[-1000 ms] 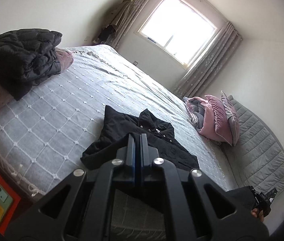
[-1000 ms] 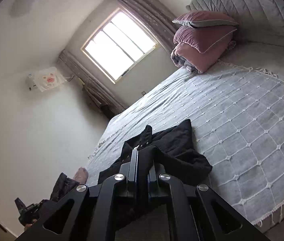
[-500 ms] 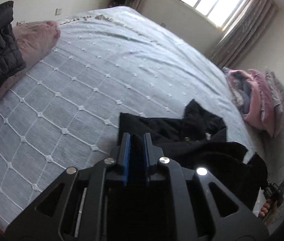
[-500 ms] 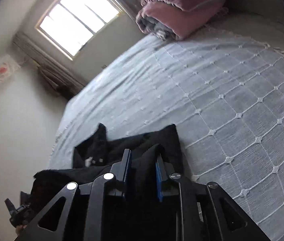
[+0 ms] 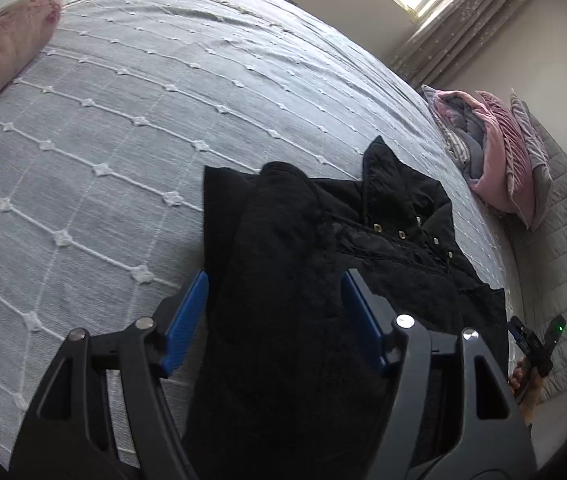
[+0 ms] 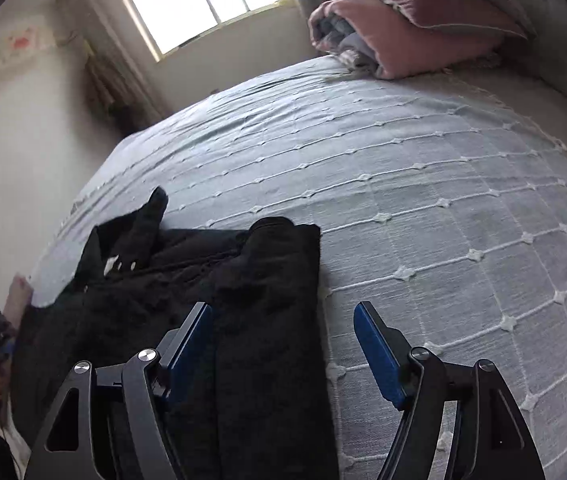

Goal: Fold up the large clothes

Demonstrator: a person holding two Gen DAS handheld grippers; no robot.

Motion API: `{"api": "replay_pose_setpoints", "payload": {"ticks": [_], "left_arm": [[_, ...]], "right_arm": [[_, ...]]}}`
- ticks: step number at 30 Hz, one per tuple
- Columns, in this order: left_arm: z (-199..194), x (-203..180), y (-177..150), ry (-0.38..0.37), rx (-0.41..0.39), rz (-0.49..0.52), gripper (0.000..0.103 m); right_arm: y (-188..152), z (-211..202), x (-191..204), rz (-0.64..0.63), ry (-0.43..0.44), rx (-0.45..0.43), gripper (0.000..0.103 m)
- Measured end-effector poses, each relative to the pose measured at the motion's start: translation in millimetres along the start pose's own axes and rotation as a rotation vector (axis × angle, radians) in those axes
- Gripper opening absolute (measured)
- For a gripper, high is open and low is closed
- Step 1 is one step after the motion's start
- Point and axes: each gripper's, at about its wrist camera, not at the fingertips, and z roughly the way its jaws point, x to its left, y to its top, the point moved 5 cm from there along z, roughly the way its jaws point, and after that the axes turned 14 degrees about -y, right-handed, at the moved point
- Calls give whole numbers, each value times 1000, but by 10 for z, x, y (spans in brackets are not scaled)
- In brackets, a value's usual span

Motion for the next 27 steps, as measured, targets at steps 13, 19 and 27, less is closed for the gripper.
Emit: {"api": "replay_pose_setpoints", "payload": {"ticks": [13,19,27], "left_arm": [[65,-203,58,207,-40,182,7],[-175,-607,434,179,-147,229,7],[44,-270,263,198,-96,185,7]], "right_arm": [[140,-180,307,-193,-82,-121,1],[762,-641,457,-218,-39,-244,0],[154,88,140,-271,-43,18,75]]}}
